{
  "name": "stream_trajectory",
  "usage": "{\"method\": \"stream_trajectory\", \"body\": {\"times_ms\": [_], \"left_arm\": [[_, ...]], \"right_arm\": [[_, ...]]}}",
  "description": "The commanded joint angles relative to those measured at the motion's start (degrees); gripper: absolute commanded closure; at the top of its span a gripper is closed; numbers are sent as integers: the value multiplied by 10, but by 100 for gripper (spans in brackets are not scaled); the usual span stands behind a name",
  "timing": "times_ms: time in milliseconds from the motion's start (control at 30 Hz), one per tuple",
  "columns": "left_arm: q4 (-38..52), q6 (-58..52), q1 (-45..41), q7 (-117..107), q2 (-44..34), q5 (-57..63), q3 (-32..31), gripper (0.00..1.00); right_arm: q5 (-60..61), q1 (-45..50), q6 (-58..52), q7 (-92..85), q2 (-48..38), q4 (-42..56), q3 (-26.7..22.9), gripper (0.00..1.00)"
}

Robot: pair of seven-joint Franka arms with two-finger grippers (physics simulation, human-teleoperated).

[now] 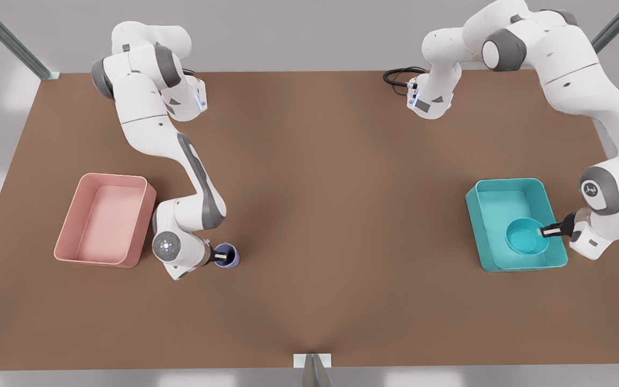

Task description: Put the bowls and cups in different boxes

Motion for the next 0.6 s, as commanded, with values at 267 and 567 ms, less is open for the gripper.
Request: {"method": "stream_trajectory", "body": {"times_ms": [267, 567], "left_arm": [[-132, 140, 5, 158, 48, 11, 21, 79], [-116, 102, 5, 158, 18, 22, 22, 0]], "right_arm": [[-49, -107, -209, -306, -164, -11, -8, 79], [-131, -305, -128, -614, -230, -86, -8, 79]]}}
